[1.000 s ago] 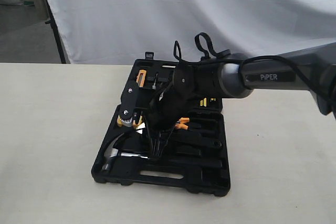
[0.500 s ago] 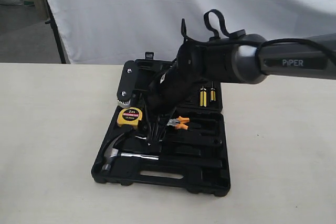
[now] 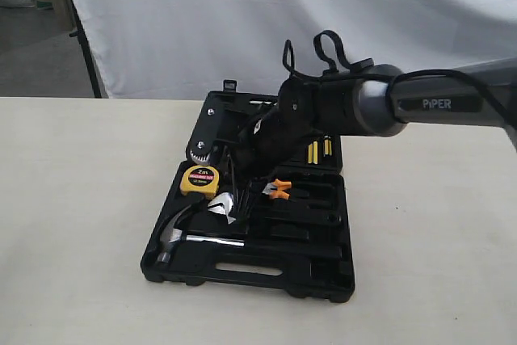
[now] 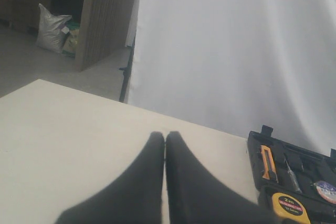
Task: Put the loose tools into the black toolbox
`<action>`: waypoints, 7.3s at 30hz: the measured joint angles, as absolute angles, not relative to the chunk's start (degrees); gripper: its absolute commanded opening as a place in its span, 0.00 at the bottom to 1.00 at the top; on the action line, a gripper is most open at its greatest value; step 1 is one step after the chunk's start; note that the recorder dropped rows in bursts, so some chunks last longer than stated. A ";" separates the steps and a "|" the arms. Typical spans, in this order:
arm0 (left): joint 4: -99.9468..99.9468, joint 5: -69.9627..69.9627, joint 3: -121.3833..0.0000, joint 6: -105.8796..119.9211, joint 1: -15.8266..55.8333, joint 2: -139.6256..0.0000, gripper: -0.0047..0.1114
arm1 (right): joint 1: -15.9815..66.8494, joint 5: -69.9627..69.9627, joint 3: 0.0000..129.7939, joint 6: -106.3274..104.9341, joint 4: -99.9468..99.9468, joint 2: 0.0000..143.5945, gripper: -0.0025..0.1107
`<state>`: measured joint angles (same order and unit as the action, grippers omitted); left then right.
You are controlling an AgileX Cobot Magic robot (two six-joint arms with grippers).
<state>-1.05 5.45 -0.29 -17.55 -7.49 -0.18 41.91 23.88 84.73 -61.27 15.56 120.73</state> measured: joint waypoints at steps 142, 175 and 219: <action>-1.05 5.45 -0.29 -17.55 -7.49 -0.18 0.05 | 40.75 32.99 84.73 -53.67 16.18 118.57 0.27; -1.05 5.45 -0.29 -17.55 -7.49 -0.18 0.05 | 43.61 37.94 87.38 -50.04 18.37 123.10 0.02; -1.05 5.45 -0.29 -17.55 -7.49 -0.18 0.05 | 32.47 44.01 81.82 -31.62 24.59 97.09 0.02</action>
